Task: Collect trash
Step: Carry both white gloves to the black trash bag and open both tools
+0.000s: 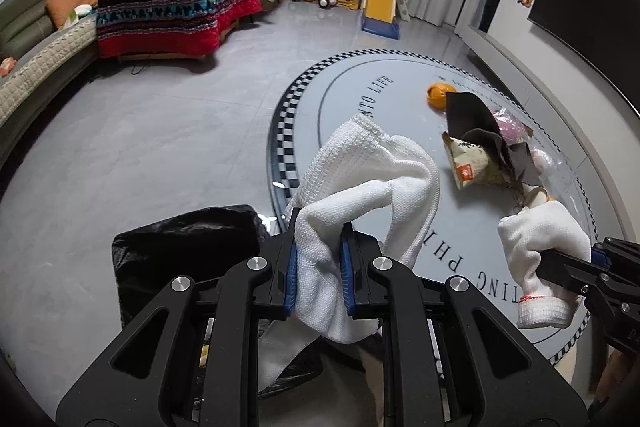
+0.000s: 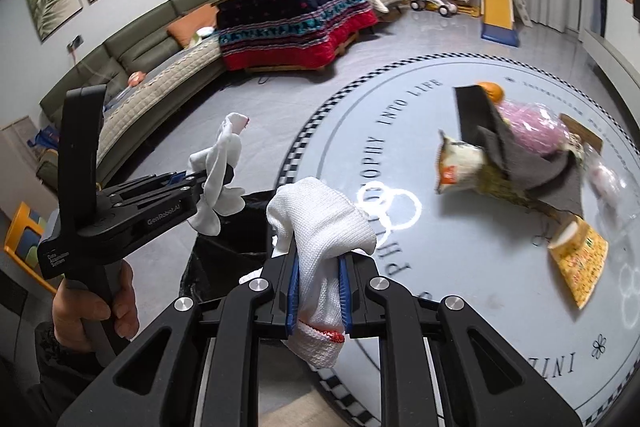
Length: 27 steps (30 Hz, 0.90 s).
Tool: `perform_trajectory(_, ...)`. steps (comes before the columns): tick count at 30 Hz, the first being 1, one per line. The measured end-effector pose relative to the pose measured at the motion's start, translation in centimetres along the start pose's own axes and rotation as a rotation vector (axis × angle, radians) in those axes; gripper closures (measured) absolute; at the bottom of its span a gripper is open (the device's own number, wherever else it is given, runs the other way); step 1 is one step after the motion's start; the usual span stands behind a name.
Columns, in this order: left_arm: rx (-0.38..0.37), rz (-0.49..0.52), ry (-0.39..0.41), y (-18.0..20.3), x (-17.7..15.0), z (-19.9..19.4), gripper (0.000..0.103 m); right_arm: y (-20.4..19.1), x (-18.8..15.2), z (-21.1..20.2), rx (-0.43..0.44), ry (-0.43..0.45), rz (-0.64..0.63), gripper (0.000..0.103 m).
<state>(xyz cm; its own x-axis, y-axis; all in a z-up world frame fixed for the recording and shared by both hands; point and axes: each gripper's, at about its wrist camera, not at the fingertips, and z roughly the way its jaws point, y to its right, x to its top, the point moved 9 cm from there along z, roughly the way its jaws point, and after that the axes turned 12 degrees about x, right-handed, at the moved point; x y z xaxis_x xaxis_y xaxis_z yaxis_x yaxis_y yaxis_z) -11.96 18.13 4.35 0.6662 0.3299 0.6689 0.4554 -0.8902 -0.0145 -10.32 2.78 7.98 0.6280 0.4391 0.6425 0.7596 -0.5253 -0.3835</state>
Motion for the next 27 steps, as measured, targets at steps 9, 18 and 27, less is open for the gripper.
perform_trajectory(9,0.106,-0.086,-0.011,-8.0,-3.3,-1.2,0.086,-7.7,-0.1,4.8,0.102,-0.082,-0.085,0.086)
perform_trajectory(18,0.19,-0.216,-0.095,-15.3,-7.5,1.0,0.083,-13.1,-0.8,11.0,0.166,-0.191,-0.13,0.085)
perform_trajectory(27,0.274,-0.278,-0.095,-18.7,-8.1,1.9,0.007,-12.0,0.0,13.8,0.112,-0.189,-0.074,0.044)
